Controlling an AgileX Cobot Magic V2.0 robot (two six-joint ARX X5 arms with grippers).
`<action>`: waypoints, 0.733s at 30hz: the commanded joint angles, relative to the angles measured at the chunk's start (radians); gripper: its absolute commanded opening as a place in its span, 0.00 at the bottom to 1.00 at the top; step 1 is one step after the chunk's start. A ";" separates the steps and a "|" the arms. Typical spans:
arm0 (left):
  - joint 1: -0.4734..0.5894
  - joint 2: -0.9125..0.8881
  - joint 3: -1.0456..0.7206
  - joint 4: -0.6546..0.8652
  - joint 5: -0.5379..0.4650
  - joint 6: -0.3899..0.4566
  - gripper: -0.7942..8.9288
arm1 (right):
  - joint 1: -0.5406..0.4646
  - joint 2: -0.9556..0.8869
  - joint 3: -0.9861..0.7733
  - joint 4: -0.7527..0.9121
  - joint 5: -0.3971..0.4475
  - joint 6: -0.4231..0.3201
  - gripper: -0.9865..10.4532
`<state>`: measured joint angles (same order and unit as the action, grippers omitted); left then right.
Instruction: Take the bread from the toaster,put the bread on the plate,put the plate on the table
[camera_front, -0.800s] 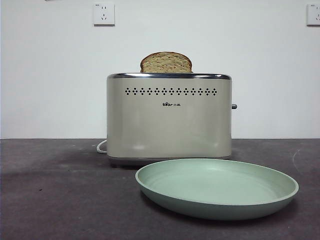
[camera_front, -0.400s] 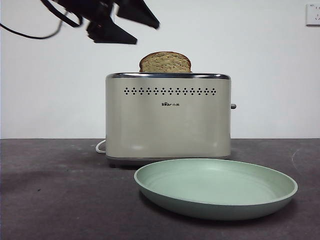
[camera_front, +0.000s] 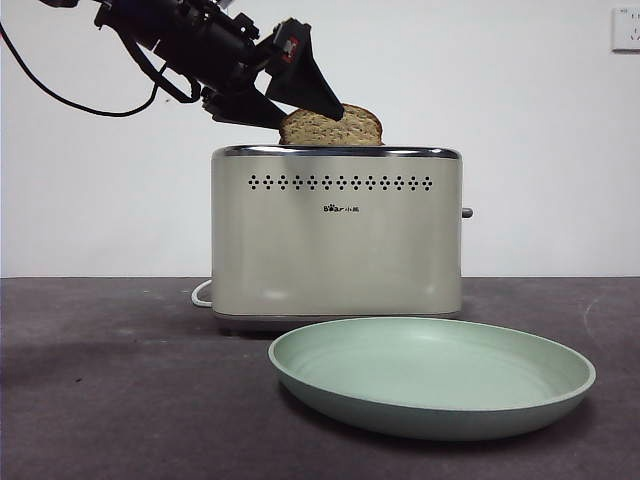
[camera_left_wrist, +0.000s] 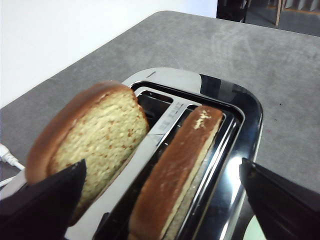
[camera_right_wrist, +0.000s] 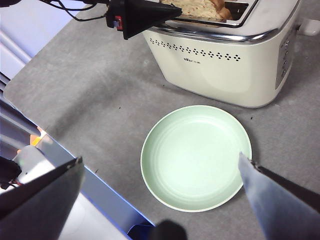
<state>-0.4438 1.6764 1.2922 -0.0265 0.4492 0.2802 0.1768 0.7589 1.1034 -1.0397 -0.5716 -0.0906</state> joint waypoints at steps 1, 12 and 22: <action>-0.013 0.011 -0.002 0.003 -0.002 0.013 0.31 | 0.002 0.000 0.003 0.005 0.003 0.004 0.66; -0.023 0.011 -0.002 -0.080 -0.002 0.012 0.07 | 0.002 0.000 0.003 0.005 0.005 0.004 0.66; -0.020 0.006 0.006 -0.048 -0.005 0.001 0.07 | 0.002 0.000 0.003 -0.012 0.003 0.003 0.66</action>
<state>-0.4606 1.6764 1.2968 -0.0723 0.4297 0.2878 0.1768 0.7597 1.1034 -1.0519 -0.5686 -0.0906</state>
